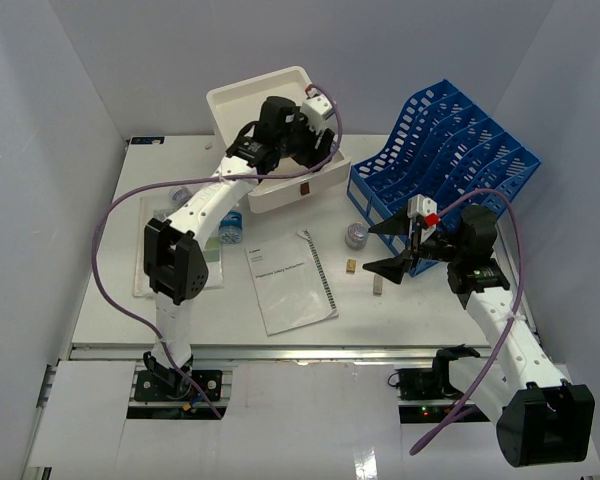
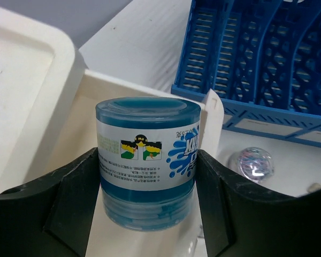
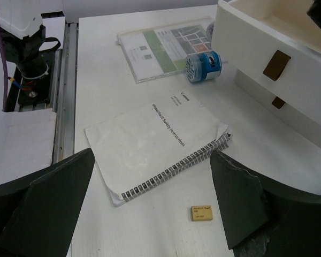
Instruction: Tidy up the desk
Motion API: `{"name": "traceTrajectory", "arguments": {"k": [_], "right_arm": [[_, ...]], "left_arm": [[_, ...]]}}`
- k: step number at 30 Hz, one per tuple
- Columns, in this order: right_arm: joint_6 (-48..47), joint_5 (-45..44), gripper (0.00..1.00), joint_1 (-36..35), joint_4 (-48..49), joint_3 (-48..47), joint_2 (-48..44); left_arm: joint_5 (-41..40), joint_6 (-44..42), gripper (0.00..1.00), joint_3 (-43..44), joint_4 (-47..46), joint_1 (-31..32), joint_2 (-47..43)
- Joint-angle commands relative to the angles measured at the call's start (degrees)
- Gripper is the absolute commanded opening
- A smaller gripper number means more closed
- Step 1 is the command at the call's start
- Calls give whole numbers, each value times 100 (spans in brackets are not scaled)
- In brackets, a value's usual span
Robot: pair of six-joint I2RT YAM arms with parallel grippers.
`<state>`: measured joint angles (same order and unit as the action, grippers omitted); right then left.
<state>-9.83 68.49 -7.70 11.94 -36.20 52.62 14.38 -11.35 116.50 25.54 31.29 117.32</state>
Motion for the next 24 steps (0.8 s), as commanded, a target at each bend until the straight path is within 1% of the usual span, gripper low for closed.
{"name": "traceTrajectory", "arguments": {"k": [1, 2, 3, 7, 9, 12, 15, 19, 21, 22, 24], "right_arm": [[77, 156, 95, 32, 274, 25, -17], [77, 156, 95, 32, 274, 25, -7], [77, 170, 95, 32, 268, 25, 0], [71, 191, 96, 32, 274, 25, 35], [60, 200, 96, 32, 266, 33, 46], [-7, 217, 97, 29, 199, 34, 70], [-92, 244, 98, 32, 104, -3, 135], [-331, 211, 98, 30, -230, -93, 266], [-359, 198, 98, 22, -311, -131, 373], [-401, 176, 98, 15, -354, -180, 459], [-563, 85, 98, -59, -613, -270, 564]], "left_arm": [[-550, -581, 46, 405, -250, 296, -68], [-651, -610, 56, 400, -274, 330, -53], [-772, -621, 63, 393, -297, 354, -58], [-1116, -602, 84, 326, -375, 360, -205], [-1156, -554, 95, 303, -383, 360, -311], [-1104, -460, 98, 303, -383, 360, -483], [-1106, -322, 98, 275, -356, 360, -692], [-1268, -66, 98, 7, -304, 352, -1281], [-1375, 68, 98, -361, -313, 350, -1782], [-1574, 190, 97, -697, -320, 336, -2154], [-1680, 421, 95, -1340, -380, 294, -2794]]}}
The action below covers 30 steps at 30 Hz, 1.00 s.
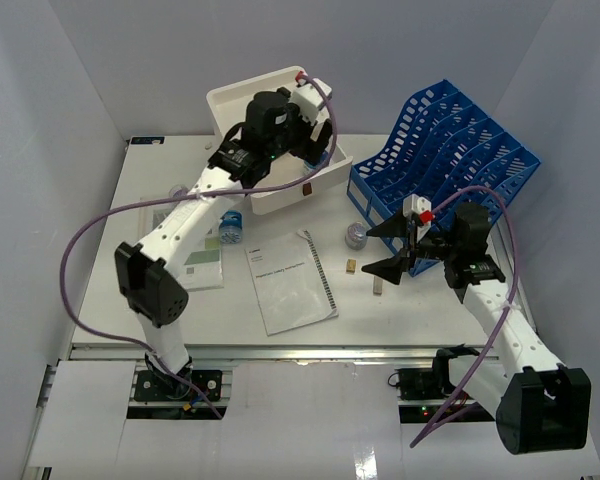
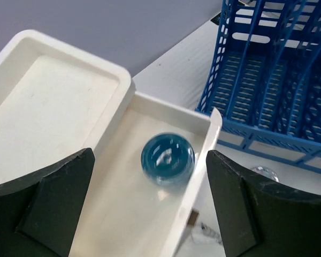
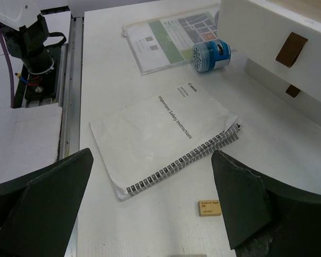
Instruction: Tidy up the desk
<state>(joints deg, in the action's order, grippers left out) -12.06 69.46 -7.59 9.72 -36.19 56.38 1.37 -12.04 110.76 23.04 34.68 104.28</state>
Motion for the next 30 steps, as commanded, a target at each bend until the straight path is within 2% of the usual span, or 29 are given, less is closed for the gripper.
{"name": "traceTrajectory", "arguments": {"k": [1, 6, 11, 13, 14, 17, 22, 30], "right_arm": [[-461, -101, 98, -131, -557, -343, 241], [-656, -949, 97, -488, -944, -626, 422], [-668, -2960, 97, -1200, -1423, -1328, 814], [-561, -3973, 98, -1462, -1773, -2256, 1237], [-486, -4309, 99, -1634, -2022, -2654, 1542], [-53, -5223, 90, -1939, -2635, -4144, 2415], [817, -5957, 90, -2114, -3475, -6699, 3835], [1124, -6194, 90, -2373, -3737, -7772, 5172]], "left_arm": [[-406, 658, 94, -1207, -188, -93, -1898], [-285, 1702, 92, -3385, -379, -715, -3707], [440, 2704, 92, -5088, 10, -1518, -5060], [503, 2775, 92, -5656, 159, -1595, -5518], [513, 2804, 92, -5850, 203, -1596, -5659], [526, 2883, 93, -6310, 320, -1604, -6020], [680, 3091, 95, -6756, 350, -1613, -6458], [832, 3301, 97, -7018, 503, -1619, -7094]]}}
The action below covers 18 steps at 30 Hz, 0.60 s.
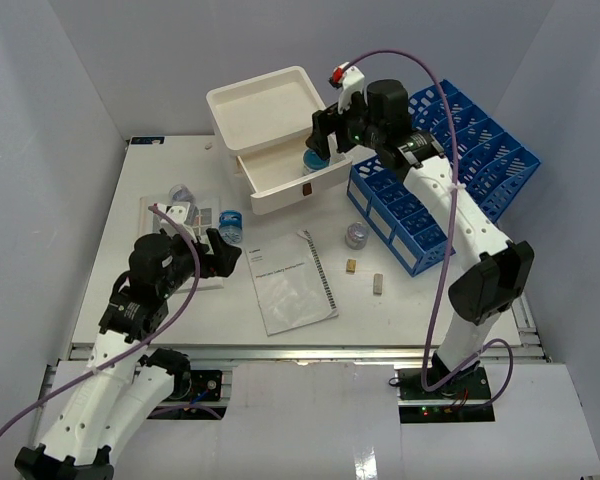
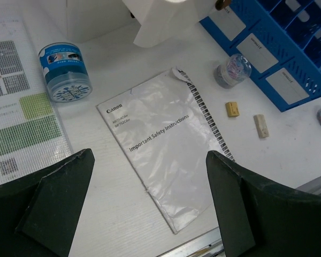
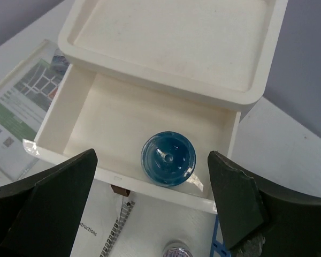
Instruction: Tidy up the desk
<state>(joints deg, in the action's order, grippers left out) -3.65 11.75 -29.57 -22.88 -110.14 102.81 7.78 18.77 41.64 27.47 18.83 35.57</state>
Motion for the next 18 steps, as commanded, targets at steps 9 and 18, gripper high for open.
{"name": "traceTrajectory", "arguments": {"k": [9, 18], "right_arm": [[-140, -1243, 90, -255, -99, -118, 793], [-333, -1525, 90, -318, 7, -49, 947]], "left_arm": [[478, 662, 97, -306, 22, -28, -621], [740, 875, 97, -308, -53, -28, -742]]}}
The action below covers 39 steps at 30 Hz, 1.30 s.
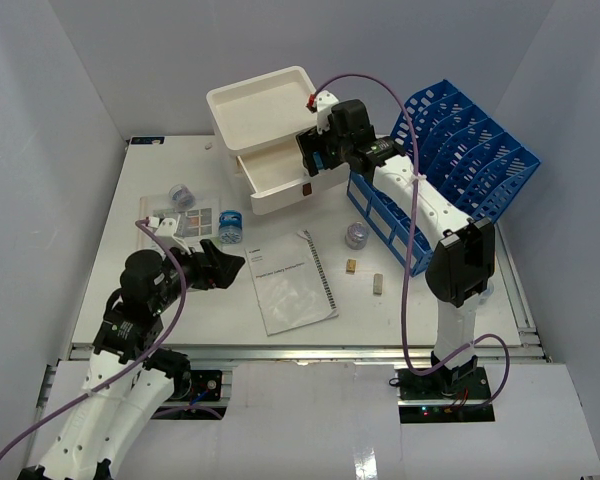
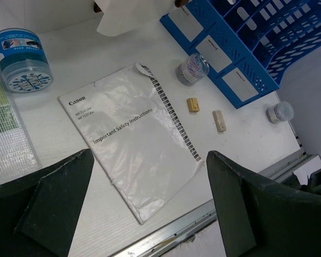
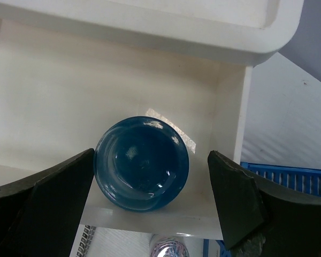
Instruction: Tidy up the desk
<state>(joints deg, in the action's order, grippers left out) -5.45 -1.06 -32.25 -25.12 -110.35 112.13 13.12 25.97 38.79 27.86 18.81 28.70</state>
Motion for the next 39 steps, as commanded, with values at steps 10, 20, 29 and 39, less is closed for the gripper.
{"name": "traceTrajectory", "arguments": {"k": [10, 20, 29, 39], "right_arm": [[131, -18, 86, -53, 262, -13, 177], [663, 619, 39, 63, 407, -88, -43], [2102, 2882, 26, 833, 823, -447, -183], [3873, 4565, 26, 1142, 2102, -330, 313]], "left_arm": [[814, 558, 97, 198, -798, -27, 311], [1307, 1205, 97, 1005, -1932, -28, 1776], [1648, 928, 98, 2717, -2247, -27, 3688], [1318, 875, 98, 4055, -1960, -18, 5184]]}}
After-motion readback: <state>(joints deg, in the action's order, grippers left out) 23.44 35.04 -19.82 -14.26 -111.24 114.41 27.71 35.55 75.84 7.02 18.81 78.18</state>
